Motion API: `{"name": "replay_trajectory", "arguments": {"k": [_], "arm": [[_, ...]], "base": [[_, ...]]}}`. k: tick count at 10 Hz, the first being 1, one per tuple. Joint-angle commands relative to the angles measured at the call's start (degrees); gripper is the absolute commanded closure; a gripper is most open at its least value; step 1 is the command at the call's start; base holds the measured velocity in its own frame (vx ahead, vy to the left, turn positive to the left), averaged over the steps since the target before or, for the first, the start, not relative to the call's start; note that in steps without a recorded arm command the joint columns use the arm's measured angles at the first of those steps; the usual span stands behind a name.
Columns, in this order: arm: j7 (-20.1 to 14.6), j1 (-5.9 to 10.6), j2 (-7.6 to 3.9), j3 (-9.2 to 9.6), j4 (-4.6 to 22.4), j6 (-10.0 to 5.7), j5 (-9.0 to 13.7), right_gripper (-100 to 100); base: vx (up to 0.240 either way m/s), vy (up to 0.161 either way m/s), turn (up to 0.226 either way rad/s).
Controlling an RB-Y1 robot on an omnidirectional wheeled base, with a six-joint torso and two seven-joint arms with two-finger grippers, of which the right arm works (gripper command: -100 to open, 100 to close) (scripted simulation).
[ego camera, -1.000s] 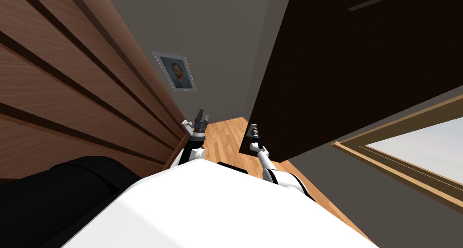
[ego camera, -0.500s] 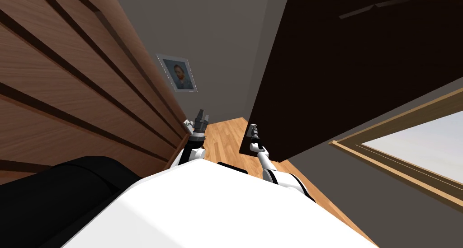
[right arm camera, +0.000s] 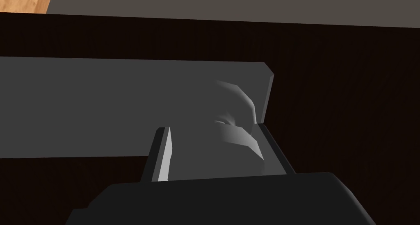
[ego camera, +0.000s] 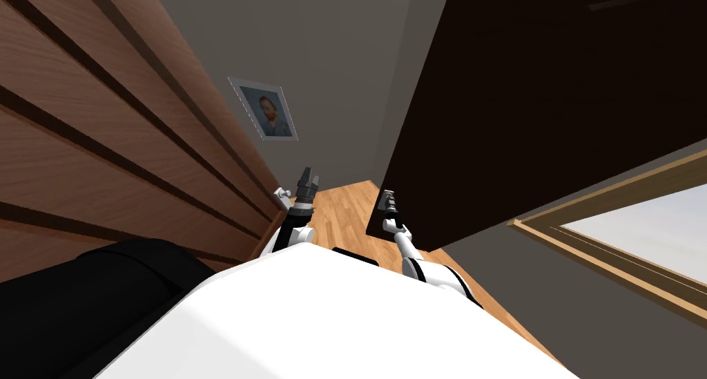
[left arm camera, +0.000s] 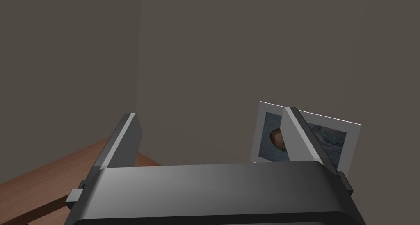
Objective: Push the door open
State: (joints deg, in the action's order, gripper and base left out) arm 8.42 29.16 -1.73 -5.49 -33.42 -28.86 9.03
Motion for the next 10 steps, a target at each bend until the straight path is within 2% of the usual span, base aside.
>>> {"name": "replay_trajectory", "arguments": {"k": [1,4,5,6,8,9,10], "arm": [[1.1,-0.06,-0.70,-1.30,-1.4,0.32,0.3,100],[2.8,0.16,0.18,-3.14,-1.4,0.36,0.9,100],[2.8,0.16,0.18,-3.14,-1.4,0.36,0.9,100],[3.8,0.29,1.32,-4.23,-1.5,0.39,1.2,100],[4.7,0.39,2.80,-5.14,-1.5,0.41,1.5,100],[4.5,0.11,2.56,-4.73,-1.5,0.58,1.3,100],[4.9,0.13,1.18,-5.71,-1.6,0.53,1.8,100]], "base": [[0.173,0.089,-0.075],[0.186,0.098,-0.104],[0.131,0.046,-0.046],[0.165,0.048,-0.096],[0.176,0.094,-0.103],[0.078,0.042,-0.033],[0.114,0.072,-0.014]]}}
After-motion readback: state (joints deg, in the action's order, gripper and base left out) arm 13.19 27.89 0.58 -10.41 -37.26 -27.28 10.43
